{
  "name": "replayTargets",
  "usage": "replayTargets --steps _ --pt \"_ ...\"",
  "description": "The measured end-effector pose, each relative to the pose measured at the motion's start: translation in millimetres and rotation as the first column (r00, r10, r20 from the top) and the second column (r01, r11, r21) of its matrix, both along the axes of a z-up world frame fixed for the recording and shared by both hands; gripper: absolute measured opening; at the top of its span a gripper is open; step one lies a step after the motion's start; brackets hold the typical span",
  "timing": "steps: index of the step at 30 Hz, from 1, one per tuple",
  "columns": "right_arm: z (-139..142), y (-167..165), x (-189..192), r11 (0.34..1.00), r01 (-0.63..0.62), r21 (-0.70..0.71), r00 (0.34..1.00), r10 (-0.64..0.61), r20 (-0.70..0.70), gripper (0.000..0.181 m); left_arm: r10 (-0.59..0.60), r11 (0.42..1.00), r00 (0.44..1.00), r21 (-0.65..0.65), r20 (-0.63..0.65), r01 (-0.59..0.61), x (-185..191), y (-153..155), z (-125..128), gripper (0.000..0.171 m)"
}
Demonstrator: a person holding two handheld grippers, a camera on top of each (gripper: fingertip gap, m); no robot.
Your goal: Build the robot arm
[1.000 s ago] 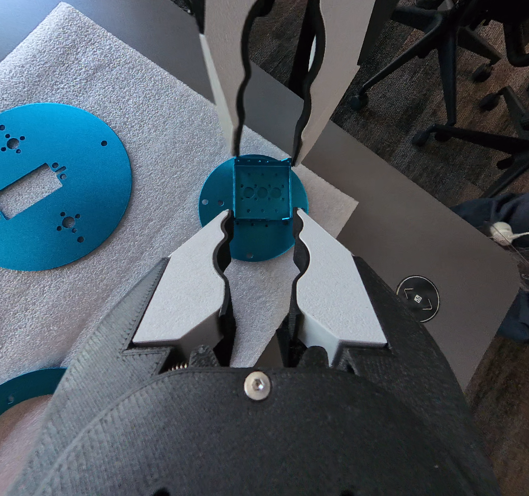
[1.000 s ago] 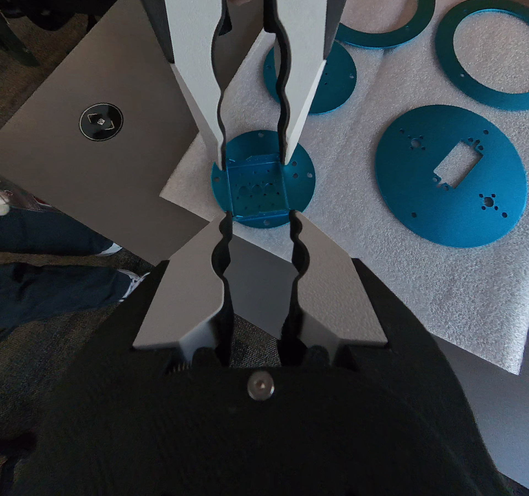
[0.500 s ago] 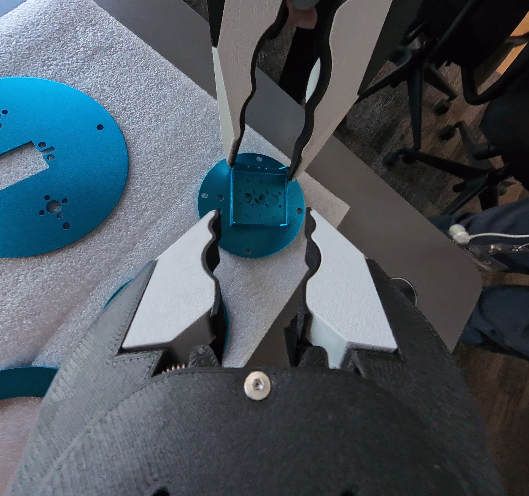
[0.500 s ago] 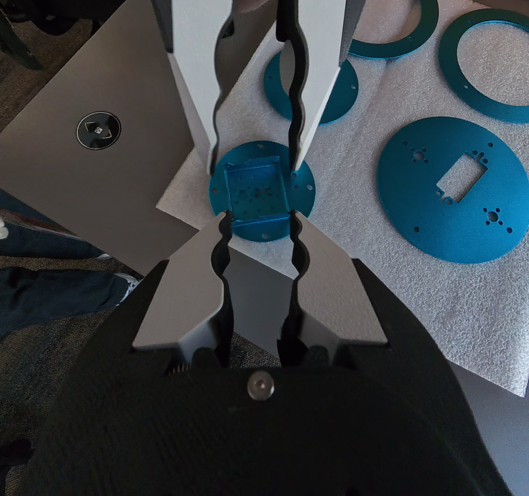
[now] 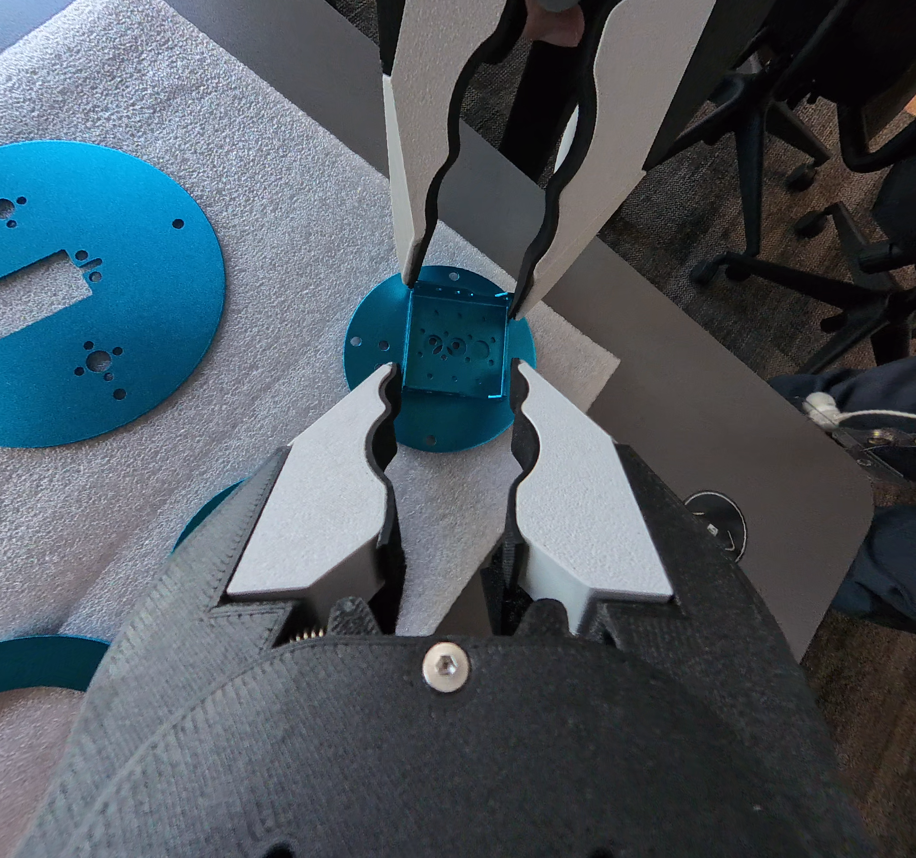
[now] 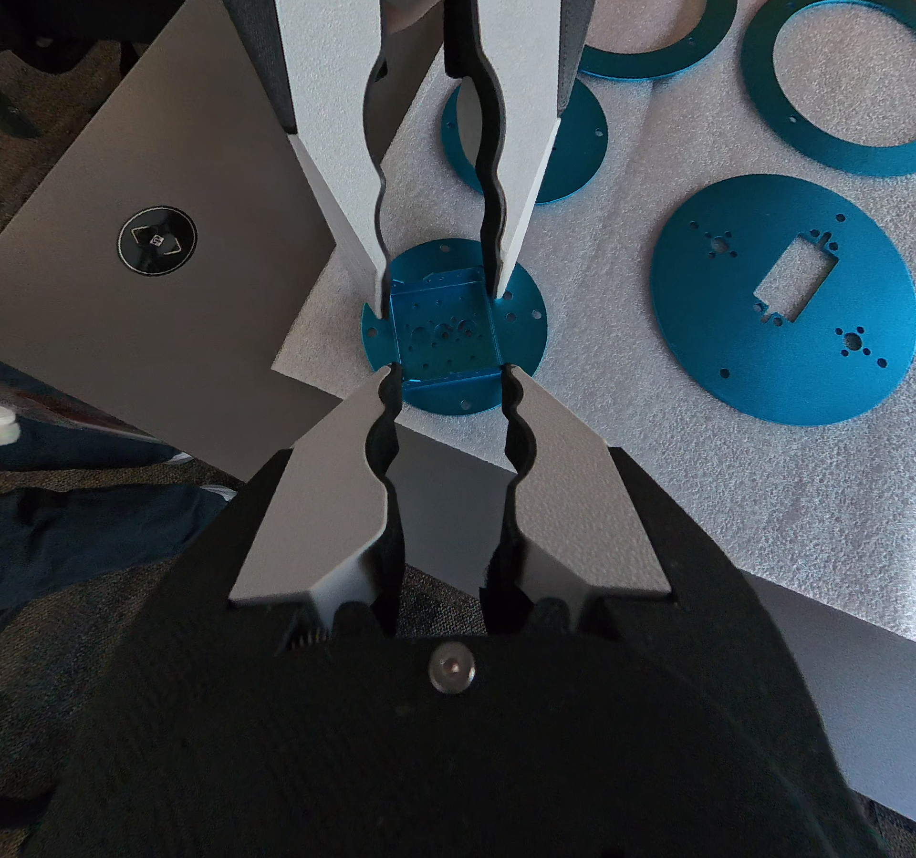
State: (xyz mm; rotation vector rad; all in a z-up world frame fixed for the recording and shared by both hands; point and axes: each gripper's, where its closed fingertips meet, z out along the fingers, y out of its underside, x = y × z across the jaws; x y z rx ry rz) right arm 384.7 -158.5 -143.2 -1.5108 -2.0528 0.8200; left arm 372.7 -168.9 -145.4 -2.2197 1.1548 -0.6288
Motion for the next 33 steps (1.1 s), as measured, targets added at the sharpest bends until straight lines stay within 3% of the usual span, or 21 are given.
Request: replayTargets --steps 13,33 --pt "-0.1 0.4 3.7 1.0 0.02 -0.002 1.0 -0.02 -0.003 0.039 -0.014 1.0 1.0 -0.004 0.002 0.014 2.2 0.5 0.6 0.05" --pt "-0.2 0.7 5.0 0.999 0.038 -0.007 0.999 -0.038 -0.007 0.038 -0.021 0.999 0.999 0.03 -0.044 0.022 -1.3 2.2 -1.5 0.041"
